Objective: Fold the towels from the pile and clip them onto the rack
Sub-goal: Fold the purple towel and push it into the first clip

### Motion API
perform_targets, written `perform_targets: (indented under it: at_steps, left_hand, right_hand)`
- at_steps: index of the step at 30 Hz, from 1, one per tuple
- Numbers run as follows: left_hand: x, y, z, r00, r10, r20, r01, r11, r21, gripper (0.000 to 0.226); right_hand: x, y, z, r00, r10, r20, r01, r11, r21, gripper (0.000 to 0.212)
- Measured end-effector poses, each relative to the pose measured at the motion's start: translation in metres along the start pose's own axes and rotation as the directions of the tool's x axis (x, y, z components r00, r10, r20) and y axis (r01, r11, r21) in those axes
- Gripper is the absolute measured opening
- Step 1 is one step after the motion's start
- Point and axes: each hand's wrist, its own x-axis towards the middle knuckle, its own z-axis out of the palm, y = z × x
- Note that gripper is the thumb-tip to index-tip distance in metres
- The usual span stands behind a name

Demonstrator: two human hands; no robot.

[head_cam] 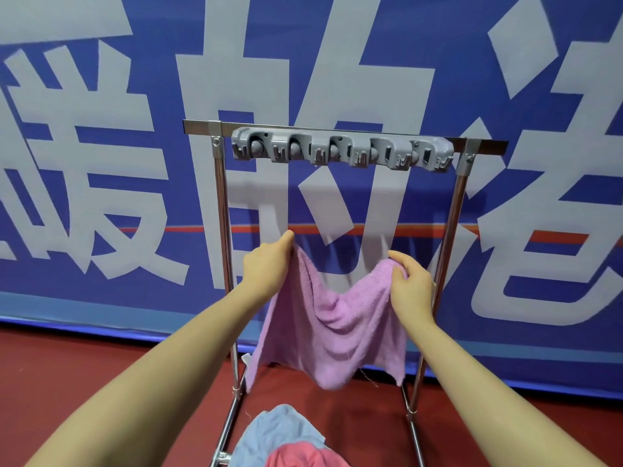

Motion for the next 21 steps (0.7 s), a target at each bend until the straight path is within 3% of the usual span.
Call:
perform_targets:
  at_steps: [2,3,6,8,9,11,15,18,20,21]
  left_hand:
    - [0.002,-0.001,0.003,0.999,-0.049,-0.005,0.048,0.987,-0.154,0.014]
    - [0.002,-0.002,0.006,0.995,-0.102,0.013,0.101,0.942,-0.32,0.014]
    - [0.002,0.005,0.009,0.953,-0.281,0.115,0.261,0.565,-0.783,0.021]
    - [0.0,0.014,0.009,0.93,-0.335,0.153,0.287,0.396,-0.872,0.034]
    - [-0.002,0.019,0.009,0.926,-0.337,0.17,0.293,0.357,-0.887,0.039]
    - [-0.005,0.029,0.005,0.931,-0.304,0.203,0.314,0.379,-0.871,0.045]
    - [-0.014,0.042,0.004,0.942,-0.164,0.292,0.333,0.558,-0.76,0.04]
    - [-0.025,0.05,0.013,0.934,0.035,0.354,0.215,0.737,-0.641,0.029]
    - [-0.028,0.053,0.021,0.935,0.087,0.344,0.114,0.844,-0.523,0.009]
    - [-0.029,0.053,0.024,0.951,0.078,0.3,0.083,0.869,-0.488,0.021]
  right_hand:
    - [0.0,0.0,0.001,1.0,0.022,0.017,-0.022,1.0,0.021,0.047]
    - [0.0,0.0,0.002,0.999,0.023,0.036,-0.025,0.999,0.035,0.049]
    - [-0.003,-0.002,0.006,0.995,-0.018,0.099,0.01,0.997,0.081,0.056]
    - [-0.005,-0.01,0.009,0.991,-0.051,0.121,0.039,0.994,0.101,0.06]
    - [-0.006,-0.015,0.01,0.989,-0.06,0.134,0.045,0.992,0.115,0.061]
    - [-0.006,-0.023,0.012,0.985,-0.063,0.158,0.038,0.987,0.157,0.061]
    - [-0.006,-0.033,0.016,0.98,-0.061,0.189,0.01,0.966,0.26,0.054]
    - [-0.009,-0.038,0.019,0.972,-0.083,0.218,0.013,0.952,0.305,0.054]
    - [-0.011,-0.038,0.021,0.964,-0.094,0.248,0.015,0.953,0.303,0.053]
    - [-0.012,-0.038,0.02,0.959,-0.097,0.265,0.016,0.956,0.294,0.052]
